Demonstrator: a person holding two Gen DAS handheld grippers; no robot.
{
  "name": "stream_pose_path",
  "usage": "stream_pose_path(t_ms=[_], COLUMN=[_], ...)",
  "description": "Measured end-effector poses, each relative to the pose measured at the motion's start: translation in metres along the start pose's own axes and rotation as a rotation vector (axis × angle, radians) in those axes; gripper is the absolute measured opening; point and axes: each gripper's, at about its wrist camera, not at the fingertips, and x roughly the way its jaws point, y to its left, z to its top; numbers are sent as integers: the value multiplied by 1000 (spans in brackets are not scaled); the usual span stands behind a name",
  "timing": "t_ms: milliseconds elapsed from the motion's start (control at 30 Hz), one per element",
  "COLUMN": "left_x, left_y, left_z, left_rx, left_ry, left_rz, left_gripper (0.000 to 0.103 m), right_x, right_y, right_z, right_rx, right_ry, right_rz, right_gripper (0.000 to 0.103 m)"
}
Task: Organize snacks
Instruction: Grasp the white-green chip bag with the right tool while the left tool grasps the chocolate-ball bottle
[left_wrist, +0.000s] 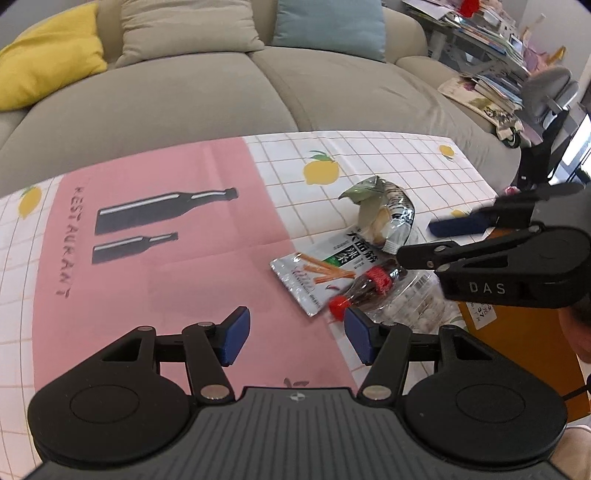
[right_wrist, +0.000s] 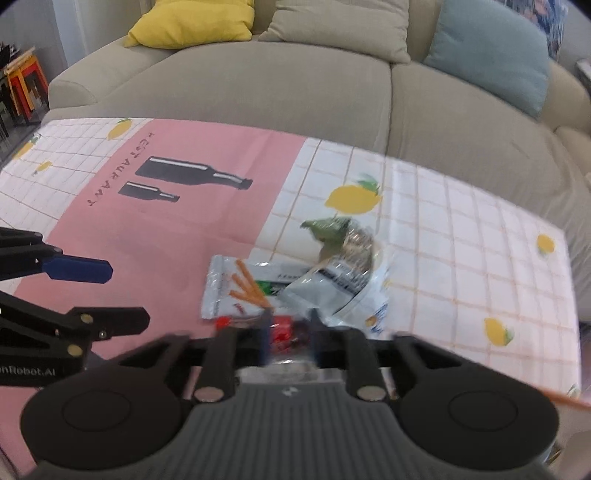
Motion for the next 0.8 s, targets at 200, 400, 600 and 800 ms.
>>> stream_pose_path(t_ms=[200,400,600,800], left_x=[8,16,29,39], left_y=[-6,-7,-16,-26], left_z=[8,12,11,13], left_rx=[6,11,71,123], left_ry=[3,11,13,10], left_rz=[8,-1,-32,-77], left_gripper=[69,69,69,69], right_x=[9,40,64,61], right_y=[-1,-19,-25,-25], right_z=[11,33,32,26], right_rx=[-66,54,116,108], right_ry=[-22,56,133,121], right_rz=[-84,-104,-93,-82], right_gripper=[79,79,64,43])
